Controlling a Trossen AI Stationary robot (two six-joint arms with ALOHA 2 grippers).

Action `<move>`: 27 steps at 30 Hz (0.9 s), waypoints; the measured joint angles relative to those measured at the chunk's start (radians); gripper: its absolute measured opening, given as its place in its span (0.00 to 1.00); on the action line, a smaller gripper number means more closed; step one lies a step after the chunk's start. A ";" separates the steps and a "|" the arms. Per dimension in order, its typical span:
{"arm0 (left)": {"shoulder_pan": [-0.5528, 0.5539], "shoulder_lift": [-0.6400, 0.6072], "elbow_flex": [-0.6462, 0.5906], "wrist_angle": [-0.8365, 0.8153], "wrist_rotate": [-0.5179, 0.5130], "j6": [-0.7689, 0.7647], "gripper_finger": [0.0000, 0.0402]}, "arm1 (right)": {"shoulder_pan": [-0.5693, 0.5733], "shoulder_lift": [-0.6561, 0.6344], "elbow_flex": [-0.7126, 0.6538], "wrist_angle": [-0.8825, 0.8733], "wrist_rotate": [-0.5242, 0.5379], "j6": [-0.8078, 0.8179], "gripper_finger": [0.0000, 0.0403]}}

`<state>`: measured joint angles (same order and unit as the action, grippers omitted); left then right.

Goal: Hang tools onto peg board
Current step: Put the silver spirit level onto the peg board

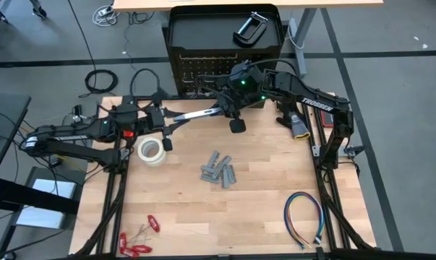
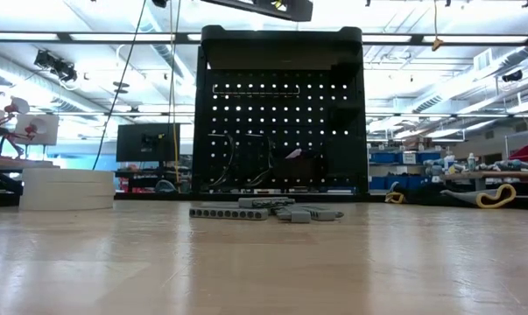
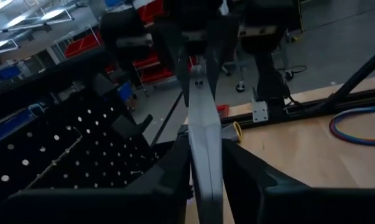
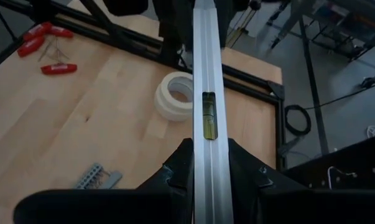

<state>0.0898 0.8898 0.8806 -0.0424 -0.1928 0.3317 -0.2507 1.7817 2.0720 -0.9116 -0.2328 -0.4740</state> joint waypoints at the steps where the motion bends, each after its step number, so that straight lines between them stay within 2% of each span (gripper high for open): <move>1: 0.000 -0.004 0.000 -0.001 0.000 0.000 0.23 | -0.001 0.000 0.000 -0.001 0.001 0.000 0.17; 9: 0.000 -0.013 0.000 -0.016 0.003 0.001 0.23 | -0.002 0.000 0.000 -0.003 0.004 0.000 0.17; 16: 0.000 -0.013 0.000 -0.026 -0.021 0.027 0.11 | -0.002 0.000 0.000 0.000 0.011 -0.008 0.17; 20: 0.000 -0.012 0.000 0.015 -0.031 0.055 0.11 | -0.001 -0.004 0.000 0.009 0.021 0.003 0.25; 22: 0.000 -0.013 0.000 0.053 -0.034 0.058 0.11 | 0.008 -0.015 0.002 -0.001 0.090 0.008 0.31; 24: 0.000 -0.022 0.002 0.080 -0.049 0.057 0.11 | 0.022 -0.038 0.002 -0.010 0.205 0.007 0.36; 27: 0.011 -0.021 0.065 0.030 -0.087 0.055 0.11 | 0.046 -0.100 0.004 -0.009 0.356 0.003 0.42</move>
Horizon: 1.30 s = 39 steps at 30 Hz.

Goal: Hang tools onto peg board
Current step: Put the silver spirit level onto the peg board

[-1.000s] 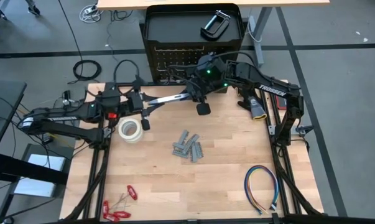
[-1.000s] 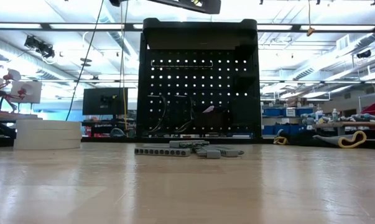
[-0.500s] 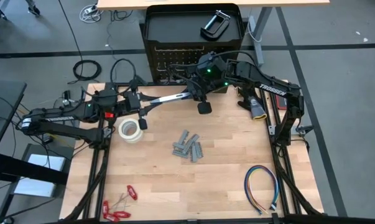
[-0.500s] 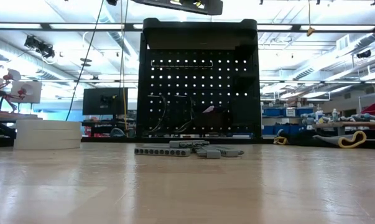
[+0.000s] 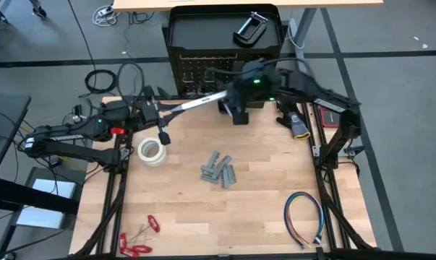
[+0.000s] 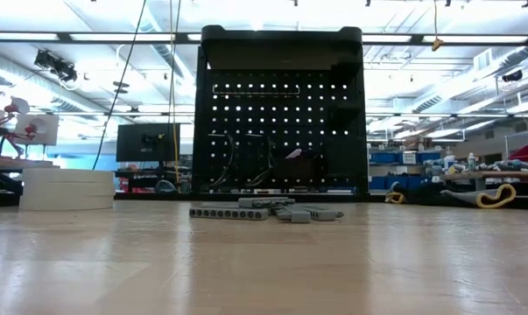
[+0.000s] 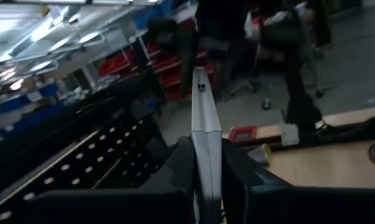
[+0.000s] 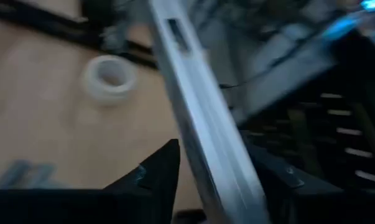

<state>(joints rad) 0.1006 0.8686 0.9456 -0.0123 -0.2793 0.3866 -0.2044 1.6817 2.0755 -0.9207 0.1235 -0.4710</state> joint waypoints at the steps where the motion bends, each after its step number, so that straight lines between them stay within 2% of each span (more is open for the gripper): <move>1: 0.005 0.004 0.031 -0.038 -0.015 0.000 0.11 | 0.007 -0.025 0.001 0.001 0.030 0.000 0.43; 6: 0.063 0.057 0.215 -0.134 -0.042 -0.001 0.11 | 0.022 -0.129 0.003 0.005 0.059 0.038 0.45; 13: 0.212 0.173 0.442 -0.137 -0.038 -0.023 0.11 | 0.025 -0.189 0.003 -0.022 0.059 0.130 0.45; 19: 0.356 0.347 0.647 -0.248 0.061 -0.075 0.11 | 0.084 -0.186 -0.005 -0.096 0.059 0.239 0.44; 23: 0.449 0.477 0.771 -0.256 0.089 -0.083 0.11 | 0.156 -0.186 -0.059 -0.156 0.060 0.329 0.43; 26: 0.521 0.560 0.858 -0.249 0.194 -0.147 0.11 | 0.214 -0.189 -0.123 -0.177 0.100 0.384 0.43; 29: 0.582 0.636 0.920 -0.238 0.272 -0.183 0.11 | 0.266 -0.191 -0.189 -0.176 0.157 0.427 0.42; 35: 0.676 0.748 0.954 -0.221 0.343 -0.272 0.11 | 0.333 -0.192 -0.280 -0.174 0.226 0.487 0.42; 39: 0.725 0.794 0.956 -0.197 0.352 -0.317 0.11 | 0.352 -0.192 -0.297 -0.174 0.243 0.502 0.42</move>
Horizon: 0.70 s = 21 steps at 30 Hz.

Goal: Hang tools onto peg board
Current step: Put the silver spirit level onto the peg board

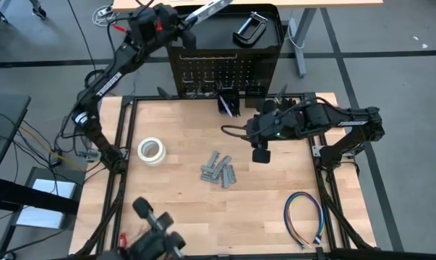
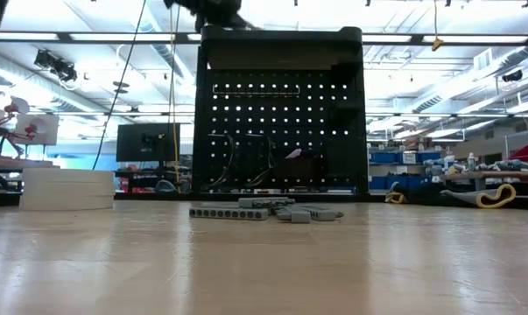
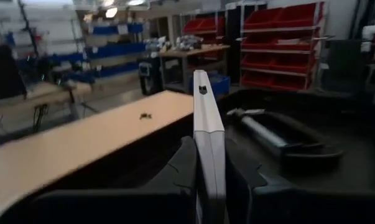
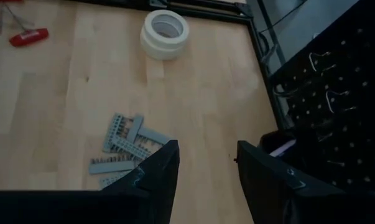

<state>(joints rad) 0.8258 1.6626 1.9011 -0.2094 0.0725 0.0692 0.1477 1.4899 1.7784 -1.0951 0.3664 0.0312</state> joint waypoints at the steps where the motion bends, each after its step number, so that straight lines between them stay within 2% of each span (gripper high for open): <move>1: 0.010 0.010 0.000 0.001 0.005 -0.023 0.11 | 0.003 0.000 0.000 0.000 0.000 0.000 0.42; 6: 0.031 0.032 0.000 0.002 0.067 -0.098 0.11 | 0.008 -0.001 0.000 0.000 0.001 0.001 0.42; 21: 0.025 0.023 0.001 -0.100 0.046 -0.069 0.11 | 0.000 -0.001 -0.001 0.002 0.007 -0.005 0.42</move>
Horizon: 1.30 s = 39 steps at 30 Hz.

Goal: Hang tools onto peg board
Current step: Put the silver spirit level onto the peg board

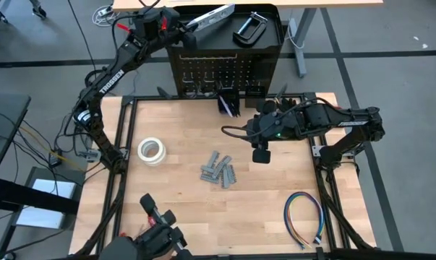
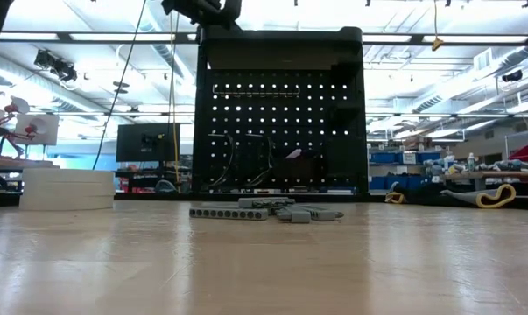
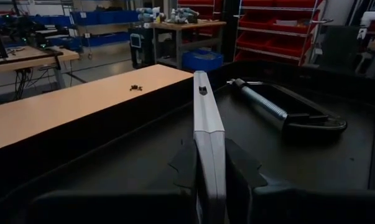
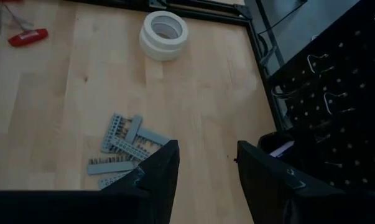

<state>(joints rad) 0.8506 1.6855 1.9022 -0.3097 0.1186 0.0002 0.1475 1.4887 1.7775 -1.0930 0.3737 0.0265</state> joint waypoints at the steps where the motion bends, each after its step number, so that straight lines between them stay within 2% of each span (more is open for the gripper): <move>1: 0.000 0.000 0.000 -0.001 -0.001 0.000 0.11 | -0.003 0.000 0.000 0.000 0.000 0.001 0.42; 24: -0.014 -0.001 -0.001 -0.028 -0.018 0.024 0.22 | -0.026 0.000 0.000 0.000 0.000 0.005 0.42; 39: -0.015 -0.009 -0.003 -0.038 -0.012 0.036 0.23 | -0.026 0.000 0.000 -0.001 0.000 0.005 0.42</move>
<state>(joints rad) 0.8360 1.6767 1.8993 -0.3474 0.1064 0.0365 0.1219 1.4887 1.7771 -1.0939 0.3737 0.0315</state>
